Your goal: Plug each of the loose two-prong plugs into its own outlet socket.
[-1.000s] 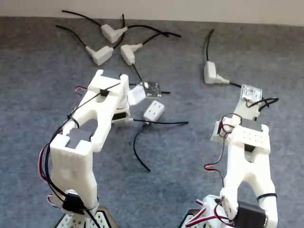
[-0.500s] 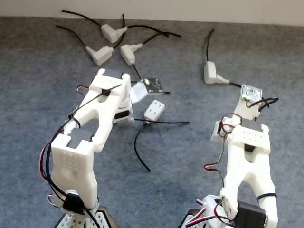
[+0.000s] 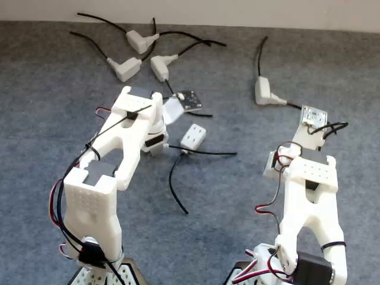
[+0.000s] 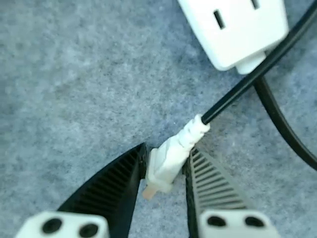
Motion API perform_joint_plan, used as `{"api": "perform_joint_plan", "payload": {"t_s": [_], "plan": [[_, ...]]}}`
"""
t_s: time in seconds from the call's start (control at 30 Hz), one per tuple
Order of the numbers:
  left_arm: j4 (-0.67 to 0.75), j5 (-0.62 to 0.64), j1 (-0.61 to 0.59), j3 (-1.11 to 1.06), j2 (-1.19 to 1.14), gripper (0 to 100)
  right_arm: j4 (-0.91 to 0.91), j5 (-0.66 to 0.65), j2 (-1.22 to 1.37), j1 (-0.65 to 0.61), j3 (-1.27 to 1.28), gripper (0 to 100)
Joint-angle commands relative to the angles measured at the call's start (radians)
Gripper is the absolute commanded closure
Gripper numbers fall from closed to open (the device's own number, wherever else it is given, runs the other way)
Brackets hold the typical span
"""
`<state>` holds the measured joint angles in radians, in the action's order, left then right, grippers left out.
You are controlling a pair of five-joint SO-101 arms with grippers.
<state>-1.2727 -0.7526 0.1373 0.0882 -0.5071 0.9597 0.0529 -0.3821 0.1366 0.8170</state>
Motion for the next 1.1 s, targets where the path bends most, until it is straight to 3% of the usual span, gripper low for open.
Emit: {"api": "perform_joint_plan", "payload": {"t_s": [0.0, 0.13, 0.6, 1.07], "plan": [[0.032, 0.008, 0.031, 0.028, 0.013, 88, -0.013, 0.009, -0.013, 0.013, -0.004, 99.1], [0.032, -0.066, 0.047, 0.025, 0.013, 88, -0.013, 0.009, -0.013, 0.013, -0.004, 99.1], [0.032, -0.071, 0.091, 0.024, 0.012, 88, -0.013, 0.009, -0.013, 0.013, -0.004, 99.1], [0.032, -0.204, 0.094, 0.027, 0.007, 88, -0.013, 0.009, -0.013, 0.013, -0.004, 99.1]]}}
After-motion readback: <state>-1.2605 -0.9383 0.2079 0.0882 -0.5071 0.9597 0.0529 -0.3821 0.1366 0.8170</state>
